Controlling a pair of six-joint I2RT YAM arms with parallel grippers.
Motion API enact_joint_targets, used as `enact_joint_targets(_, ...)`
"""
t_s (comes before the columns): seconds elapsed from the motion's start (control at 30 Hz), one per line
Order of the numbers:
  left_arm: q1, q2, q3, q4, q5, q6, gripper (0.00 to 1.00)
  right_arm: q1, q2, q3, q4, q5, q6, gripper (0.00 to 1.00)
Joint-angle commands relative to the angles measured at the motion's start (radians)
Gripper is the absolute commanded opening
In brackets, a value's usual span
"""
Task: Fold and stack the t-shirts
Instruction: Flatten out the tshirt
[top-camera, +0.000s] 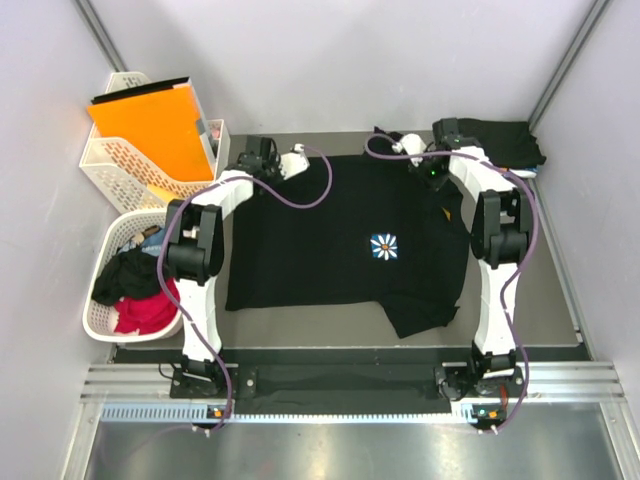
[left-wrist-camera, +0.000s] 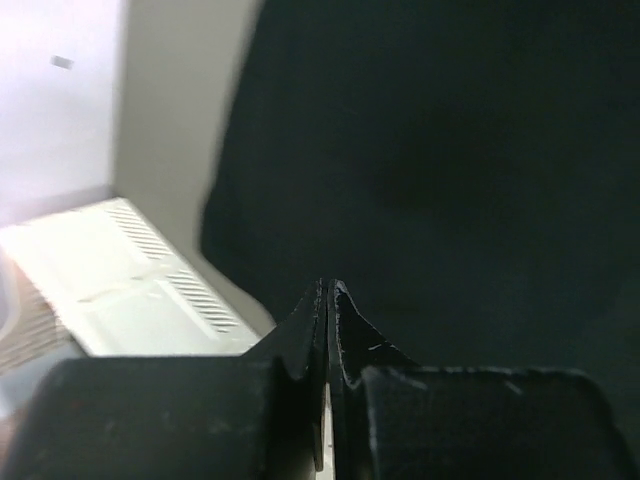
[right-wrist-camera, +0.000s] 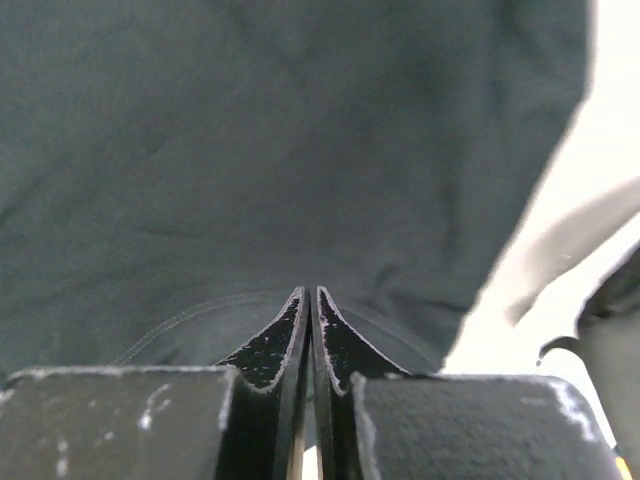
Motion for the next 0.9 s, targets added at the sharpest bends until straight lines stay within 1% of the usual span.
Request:
enact_joint_targets(0.0, 0.001, -0.036, -0.023, 0.028, 0.013, 0.006, 0.0, 0.018, -0.017, 0.021, 0.088, 0.023, -0.005, 0.09)
enact_joint_targets(0.03, 0.0, -0.028, -0.018, 0.028, 0.013, 0.008, 0.0, 0.017, -0.008, 0.07, 0.124, 0.029, 0.018, 0.21)
enact_joint_targets(0.07, -0.002, -0.022, -0.011, 0.03, -0.016, 0.009, 0.0, 0.015, 0.015, 0.093, 0.155, 0.037, 0.092, 0.25)
enact_joint_targets(0.1, -0.005, -0.019, -0.008, 0.027, -0.018, 0.006, 0.0, 0.01, 0.025, 0.115, 0.187, 0.041, 0.137, 0.27)
enact_joint_targets(0.13, -0.009, -0.02, -0.006, 0.027, -0.018, 0.006, 0.0, 0.007, 0.037, 0.142, 0.254, 0.049, 0.182, 0.29)
enact_joint_targets(0.17, -0.012, -0.022, -0.008, 0.025, -0.018, 0.006, 0.0, 0.007, 0.042, 0.144, 0.291, 0.052, 0.265, 0.29)
enact_joint_targets(0.2, -0.02, -0.022, -0.009, 0.024, -0.016, 0.005, 0.0, 0.006, 0.045, 0.144, 0.363, 0.055, 0.295, 0.29)
enact_joint_targets(0.27, -0.026, -0.025, -0.011, 0.019, -0.022, 0.015, 0.0, 0.009, 0.065, 0.148, 0.419, 0.058, 0.353, 0.39)
enact_joint_targets(0.3, -0.032, -0.027, -0.011, 0.016, -0.024, 0.02, 0.0, 0.012, 0.08, 0.156, 0.448, 0.06, 0.366, 0.46)
enact_joint_targets(0.33, -0.035, -0.03, -0.009, 0.013, -0.027, 0.02, 0.0, 0.015, 0.116, 0.19, 0.453, 0.058, 0.371, 0.56)
enact_joint_targets(0.4, -0.045, -0.033, -0.006, 0.008, -0.039, 0.031, 0.0, 0.024, 0.166, 0.242, 0.438, 0.061, 0.369, 0.62)
enact_joint_targets(0.43, -0.048, -0.037, 0.001, -0.008, -0.044, 0.034, 0.0, 0.027, 0.213, 0.297, 0.427, 0.06, 0.368, 0.66)
enact_joint_targets(0.47, -0.051, -0.039, 0.005, -0.018, -0.05, 0.04, 0.0, 0.033, 0.235, 0.32, 0.418, 0.058, 0.368, 0.68)
enact_joint_targets(0.5, -0.057, -0.042, 0.008, -0.022, -0.053, 0.046, 0.02, 0.035, 0.252, 0.338, 0.413, 0.057, 0.368, 0.7)
enact_joint_targets(0.57, -0.062, -0.053, 0.015, -0.036, -0.061, 0.049, 0.03, 0.036, 0.276, 0.345, 0.428, 0.054, 0.366, 0.75)
enact_joint_targets(0.7, -0.077, -0.076, 0.025, -0.047, -0.062, 0.04, 0.03, 0.038, 0.304, 0.343, 0.47, 0.069, 0.377, 0.76)
enact_joint_targets(0.87, -0.095, -0.105, 0.025, -0.058, -0.062, 0.044, 0.02, 0.038, 0.328, 0.371, 0.462, 0.093, 0.371, 0.75)
